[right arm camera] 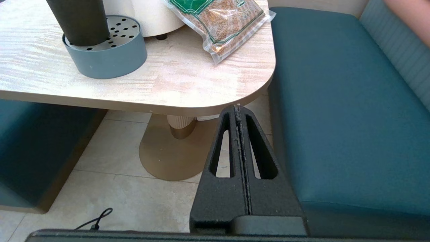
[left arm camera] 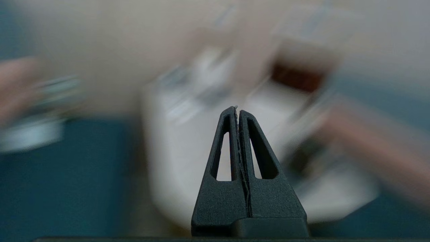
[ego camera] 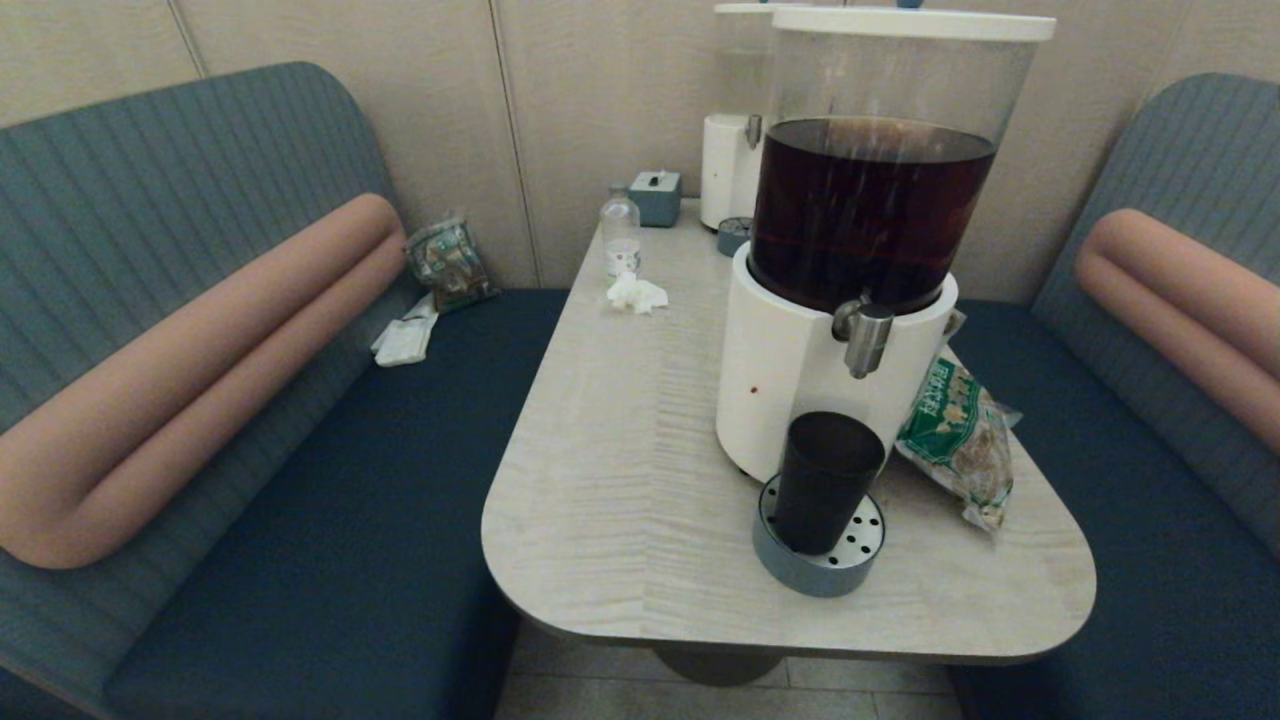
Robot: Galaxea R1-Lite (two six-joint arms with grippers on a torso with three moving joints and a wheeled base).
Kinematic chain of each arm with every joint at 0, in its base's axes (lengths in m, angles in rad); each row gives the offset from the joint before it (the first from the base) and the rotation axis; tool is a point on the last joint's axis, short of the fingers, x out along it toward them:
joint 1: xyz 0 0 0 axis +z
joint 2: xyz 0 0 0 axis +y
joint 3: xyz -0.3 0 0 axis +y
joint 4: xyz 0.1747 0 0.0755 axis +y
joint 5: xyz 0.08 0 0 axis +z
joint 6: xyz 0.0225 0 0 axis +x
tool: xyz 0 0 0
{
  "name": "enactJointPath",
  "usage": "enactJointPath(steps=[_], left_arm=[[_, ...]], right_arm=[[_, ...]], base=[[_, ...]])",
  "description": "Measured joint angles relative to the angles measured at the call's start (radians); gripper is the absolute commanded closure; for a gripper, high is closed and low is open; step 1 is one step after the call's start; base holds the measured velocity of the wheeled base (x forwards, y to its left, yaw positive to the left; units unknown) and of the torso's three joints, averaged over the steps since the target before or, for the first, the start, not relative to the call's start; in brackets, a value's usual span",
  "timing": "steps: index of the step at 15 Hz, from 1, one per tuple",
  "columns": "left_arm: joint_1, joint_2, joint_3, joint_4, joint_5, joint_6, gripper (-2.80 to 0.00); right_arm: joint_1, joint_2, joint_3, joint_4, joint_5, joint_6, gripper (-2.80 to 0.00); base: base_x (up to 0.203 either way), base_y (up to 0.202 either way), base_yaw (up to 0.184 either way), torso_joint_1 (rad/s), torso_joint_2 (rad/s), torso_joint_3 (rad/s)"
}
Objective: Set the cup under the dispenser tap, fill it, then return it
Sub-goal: Turn on the faucet
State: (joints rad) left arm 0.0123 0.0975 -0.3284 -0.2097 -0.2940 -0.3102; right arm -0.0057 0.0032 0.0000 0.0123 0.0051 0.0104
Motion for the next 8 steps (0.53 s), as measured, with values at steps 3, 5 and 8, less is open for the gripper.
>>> enactJointPath(steps=[3, 5, 8], left_arm=[[-0.001, -0.069, 0.121, 0.204, 0.145, 0.313, 0.0], [-0.002, -0.088, 0.239, 0.198, 0.212, 0.37, 0.0], [-0.002, -0.097, 0.316, 0.198, 0.279, 0.339, 0.0]], right_arm=[[0.0, 0.0, 0.0, 0.0, 0.0, -0.001, 0.0], [0.0, 0.0, 0.0, 0.0, 0.0, -0.002, 0.0], [0.0, -0.001, 0.0, 0.0, 0.0, -0.002, 0.0]], base=[[0.0, 0.0, 0.0, 0.0, 0.0, 0.0], [0.0, 0.0, 0.0, 0.0, 0.0, 0.0], [0.0, 0.0, 0.0, 0.0, 0.0, 0.0]])
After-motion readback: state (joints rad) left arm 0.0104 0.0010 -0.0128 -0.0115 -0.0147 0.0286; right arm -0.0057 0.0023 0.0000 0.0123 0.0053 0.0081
